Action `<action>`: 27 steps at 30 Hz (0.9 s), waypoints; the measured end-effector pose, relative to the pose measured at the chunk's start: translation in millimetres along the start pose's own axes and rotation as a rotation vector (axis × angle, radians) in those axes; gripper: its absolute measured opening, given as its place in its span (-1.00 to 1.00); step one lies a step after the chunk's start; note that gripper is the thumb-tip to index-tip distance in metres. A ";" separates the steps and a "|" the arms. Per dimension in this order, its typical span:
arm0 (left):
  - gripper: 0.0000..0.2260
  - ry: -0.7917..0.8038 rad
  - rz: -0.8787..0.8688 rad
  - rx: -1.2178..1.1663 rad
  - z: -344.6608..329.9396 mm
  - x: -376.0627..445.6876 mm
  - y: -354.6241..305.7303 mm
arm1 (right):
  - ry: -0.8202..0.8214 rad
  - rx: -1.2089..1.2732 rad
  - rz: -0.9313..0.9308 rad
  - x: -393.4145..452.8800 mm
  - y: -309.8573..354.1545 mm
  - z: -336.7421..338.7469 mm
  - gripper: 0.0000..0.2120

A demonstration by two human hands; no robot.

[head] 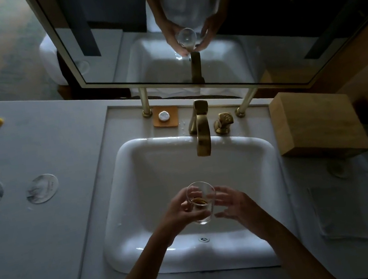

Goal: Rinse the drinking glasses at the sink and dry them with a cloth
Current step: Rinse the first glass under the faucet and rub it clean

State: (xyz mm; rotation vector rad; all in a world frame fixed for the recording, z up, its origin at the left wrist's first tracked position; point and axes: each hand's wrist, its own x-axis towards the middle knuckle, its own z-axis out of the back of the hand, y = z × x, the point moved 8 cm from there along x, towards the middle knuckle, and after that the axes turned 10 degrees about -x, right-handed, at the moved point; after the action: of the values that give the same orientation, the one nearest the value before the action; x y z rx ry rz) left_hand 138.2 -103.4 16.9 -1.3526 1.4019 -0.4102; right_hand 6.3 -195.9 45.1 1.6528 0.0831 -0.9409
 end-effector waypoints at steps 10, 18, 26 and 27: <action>-0.33 -0.095 0.030 0.061 6.2 34.8 7.2 | -0.476 -0.449 0.016 70.5 66.8 117.1 -0.71; -0.27 -0.118 0.043 0.072 11.3 56.5 7.4 | -0.650 -0.766 0.013 140.2 136.2 154.4 -0.34; -0.26 -0.123 0.074 0.082 16.2 74.4 9.6 | -0.641 -1.200 -0.062 182.1 154.9 143.8 -0.58; -0.25 -0.125 0.079 0.087 16.4 76.5 9.5 | -0.666 -1.237 -0.075 183.0 155.4 143.6 -0.61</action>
State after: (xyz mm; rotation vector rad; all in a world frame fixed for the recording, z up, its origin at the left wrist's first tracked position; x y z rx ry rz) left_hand 165.9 -159.8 -30.7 -1.2274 1.3154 -0.3248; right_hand 134.1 -444.6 56.0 0.1795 0.2172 -1.1054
